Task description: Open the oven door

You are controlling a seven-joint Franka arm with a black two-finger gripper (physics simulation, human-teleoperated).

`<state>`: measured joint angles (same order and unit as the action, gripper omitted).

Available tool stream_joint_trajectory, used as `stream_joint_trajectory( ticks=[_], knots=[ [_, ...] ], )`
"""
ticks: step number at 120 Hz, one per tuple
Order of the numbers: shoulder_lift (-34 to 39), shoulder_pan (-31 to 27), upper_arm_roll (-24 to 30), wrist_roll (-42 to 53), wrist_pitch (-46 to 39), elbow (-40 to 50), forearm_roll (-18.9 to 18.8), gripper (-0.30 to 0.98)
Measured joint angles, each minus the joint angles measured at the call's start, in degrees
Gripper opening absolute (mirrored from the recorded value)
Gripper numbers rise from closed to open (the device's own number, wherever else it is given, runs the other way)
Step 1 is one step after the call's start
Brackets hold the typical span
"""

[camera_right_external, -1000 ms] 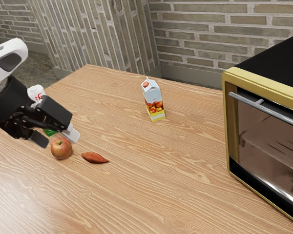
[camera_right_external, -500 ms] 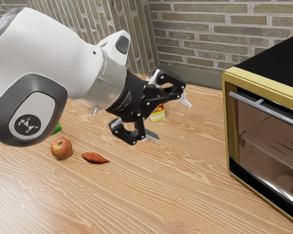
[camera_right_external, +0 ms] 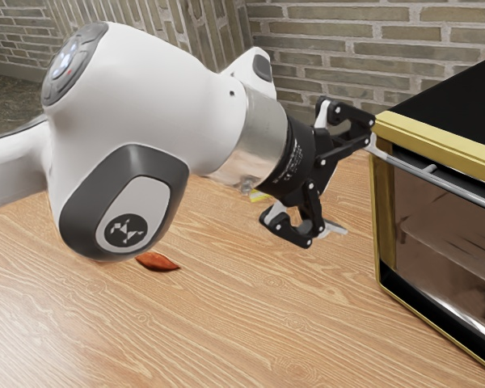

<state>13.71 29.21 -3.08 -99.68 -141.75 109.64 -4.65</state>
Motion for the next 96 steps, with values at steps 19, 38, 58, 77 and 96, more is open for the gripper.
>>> stream_joint_trajectory(
  ticks=[19, 38, 58, 77, 96],
  knots=[
    [-2.5, 0.0, 0.0, -3.5, -0.6, -2.0, 0.2, 0.68],
    [-5.6, -1.2, 0.0, -5.4, -0.9, -4.7, 1.2, 0.68],
    [-7.4, -1.9, 0.2, -5.9, -1.0, -5.8, 2.6, 0.68],
    [-10.5, -2.9, 0.2, -4.1, -1.0, -6.9, 3.1, 0.68],
    [-11.6, -8.2, 3.9, -2.2, -1.0, -7.8, 3.6, 0.68]
  ],
)
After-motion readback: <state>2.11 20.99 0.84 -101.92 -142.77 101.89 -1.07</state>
